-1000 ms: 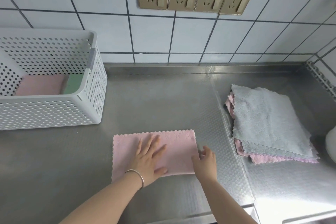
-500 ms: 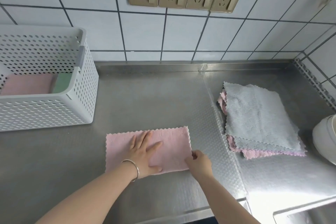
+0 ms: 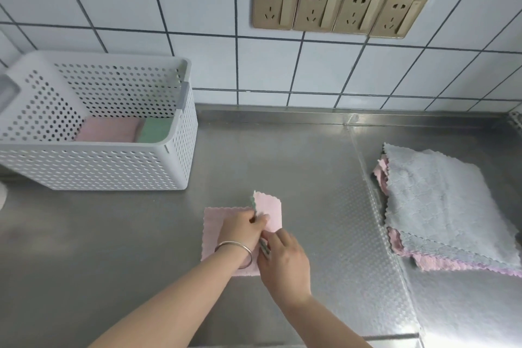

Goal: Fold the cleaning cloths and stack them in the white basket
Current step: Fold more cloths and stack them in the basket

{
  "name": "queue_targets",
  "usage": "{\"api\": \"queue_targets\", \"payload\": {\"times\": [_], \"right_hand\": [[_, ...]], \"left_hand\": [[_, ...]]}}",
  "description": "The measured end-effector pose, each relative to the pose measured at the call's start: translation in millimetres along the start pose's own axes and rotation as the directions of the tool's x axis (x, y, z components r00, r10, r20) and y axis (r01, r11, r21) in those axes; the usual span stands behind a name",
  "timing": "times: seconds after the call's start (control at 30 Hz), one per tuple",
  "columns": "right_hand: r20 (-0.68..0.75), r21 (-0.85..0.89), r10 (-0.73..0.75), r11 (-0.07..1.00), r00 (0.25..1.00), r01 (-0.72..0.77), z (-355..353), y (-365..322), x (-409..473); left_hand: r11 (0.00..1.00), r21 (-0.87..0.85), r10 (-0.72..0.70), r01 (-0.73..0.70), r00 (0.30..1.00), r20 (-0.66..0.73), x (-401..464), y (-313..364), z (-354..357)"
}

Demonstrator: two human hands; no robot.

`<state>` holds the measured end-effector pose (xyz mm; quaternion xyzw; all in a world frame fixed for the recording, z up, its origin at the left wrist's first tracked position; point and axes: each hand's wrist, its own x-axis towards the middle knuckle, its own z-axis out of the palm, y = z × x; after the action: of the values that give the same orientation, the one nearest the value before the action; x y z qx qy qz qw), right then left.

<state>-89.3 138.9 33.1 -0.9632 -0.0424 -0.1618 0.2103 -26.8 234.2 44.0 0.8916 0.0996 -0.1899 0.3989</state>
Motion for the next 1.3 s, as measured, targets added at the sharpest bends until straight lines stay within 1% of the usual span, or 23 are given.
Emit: {"api": "queue_targets", "payload": {"times": [0.07, 0.1, 0.17, 0.23, 0.3, 0.37, 0.4, 0.47, 0.53, 0.63, 0.8, 0.97, 1.2, 1.3], "right_hand": [[-0.01, -0.029, -0.123, 0.992, 0.992, 0.123, 8, -5, -5], [-0.004, -0.03, -0.17, 0.985, 0.985, 0.17, 13, -5, -8], [0.038, -0.013, -0.223, 0.975, 0.974, 0.224, 19, -4, -14], [0.123, -0.026, -0.227, 0.972, 0.966, 0.232, 24, -1, -17], [0.254, -0.063, -0.173, 0.979, 0.952, 0.195, 28, 5, -18], [0.375, -0.096, -0.125, 0.98, 0.918, 0.173, 34, 9, -20], [0.416, -0.105, -0.118, 0.979, 0.902, 0.176, 37, 11, -22], [0.454, -0.112, -0.121, 0.975, 0.883, 0.191, 43, 14, -23], [0.469, -0.11, -0.137, 0.971, 0.873, 0.211, 47, 13, -23], [0.477, -0.122, -0.161, 0.962, 0.864, 0.246, 51, 11, -24], [0.44, -0.168, -0.176, 0.947, 0.88, 0.273, 57, 10, -28], [0.462, -0.19, -0.137, 0.95, 0.876, 0.249, 58, 15, -31], [0.471, -0.207, -0.139, 0.942, 0.871, 0.262, 59, 16, -37], [0.471, -0.202, -0.123, 0.949, 0.873, 0.242, 56, 12, -38]], "left_hand": [[0.994, 0.1, -0.046, 0.047, 0.999, -0.011, 4, -10, -6], [0.99, 0.117, -0.071, 0.072, 0.997, -0.007, 6, -16, -9], [0.988, 0.082, -0.133, 0.132, 0.991, 0.009, 7, -29, -10], [0.983, 0.043, -0.181, 0.181, 0.984, 0.0, 3, -39, -14], [0.982, 0.016, -0.189, 0.19, 0.982, -0.021, 0, -47, -20], [0.984, 0.007, -0.18, 0.181, 0.983, -0.03, 1, -58, -26], [0.984, -0.003, -0.18, 0.18, 0.983, -0.041, 2, -64, -28], [0.983, -0.017, -0.185, 0.184, 0.98, -0.071, 5, -76, -32], [0.98, -0.042, -0.199, 0.196, 0.974, -0.106, 6, -84, -36], [0.973, -0.032, -0.23, 0.228, 0.964, -0.134, 8, -95, -38], [0.964, -0.058, -0.266, 0.261, 0.954, -0.137, 11, -108, -35], [0.971, -0.065, -0.236, 0.229, 0.963, -0.133, 13, -113, -32], [0.976, -0.094, -0.208, 0.198, 0.971, -0.12, 20, -113, -34], [0.983, -0.124, -0.149, 0.134, 0.981, -0.12, 21, -112, -35]]}}
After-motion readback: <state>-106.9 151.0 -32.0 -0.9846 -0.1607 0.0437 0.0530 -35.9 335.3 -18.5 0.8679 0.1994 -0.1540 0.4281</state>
